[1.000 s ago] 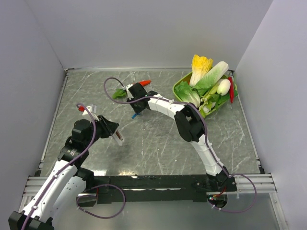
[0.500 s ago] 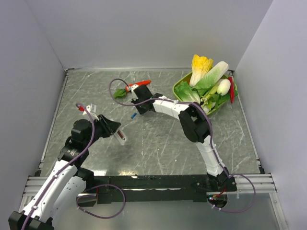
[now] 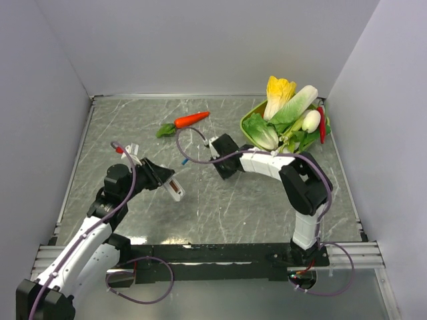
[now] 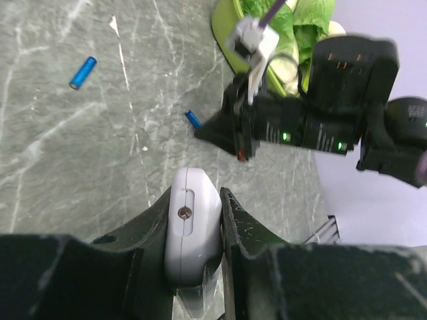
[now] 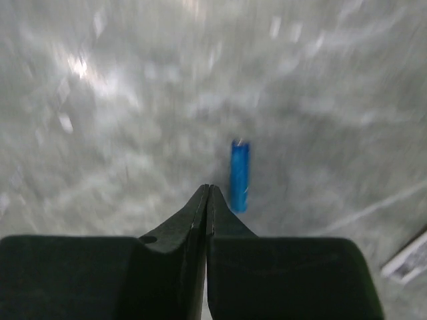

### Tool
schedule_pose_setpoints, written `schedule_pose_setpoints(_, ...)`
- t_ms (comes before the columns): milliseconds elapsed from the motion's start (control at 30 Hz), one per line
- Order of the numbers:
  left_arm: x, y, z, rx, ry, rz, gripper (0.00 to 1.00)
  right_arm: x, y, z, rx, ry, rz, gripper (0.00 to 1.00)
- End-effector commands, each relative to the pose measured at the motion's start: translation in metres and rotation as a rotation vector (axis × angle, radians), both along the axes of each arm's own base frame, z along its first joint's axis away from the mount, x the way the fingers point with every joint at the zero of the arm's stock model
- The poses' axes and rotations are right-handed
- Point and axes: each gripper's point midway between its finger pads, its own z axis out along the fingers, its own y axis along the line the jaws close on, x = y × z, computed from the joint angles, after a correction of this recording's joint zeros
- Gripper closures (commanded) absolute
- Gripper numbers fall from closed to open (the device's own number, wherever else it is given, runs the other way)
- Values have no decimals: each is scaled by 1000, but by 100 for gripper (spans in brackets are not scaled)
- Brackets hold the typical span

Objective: Load the batteries into the remote control
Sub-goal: Move the battery to the center of the board.

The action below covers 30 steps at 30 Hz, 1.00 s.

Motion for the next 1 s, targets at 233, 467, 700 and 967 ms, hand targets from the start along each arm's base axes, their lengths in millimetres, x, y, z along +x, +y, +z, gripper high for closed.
schedule_pose_setpoints(233,6,-15,22,-97,-58,-58,99,-56,-27,0,-45,120,-4,80)
schedule_pose_setpoints(467,6,-13,25,-86,-67,-53,99,-21,-15,65,2,-56,19,56)
schedule_pose_setpoints(700,3,-16,19,-85,-48,-76,99,18,-8,52,-59,-44,25,50)
schedule_pose_setpoints(967,2,-18,18,-73,-53,-98,99,37,-12,32,-100,-1,13,50)
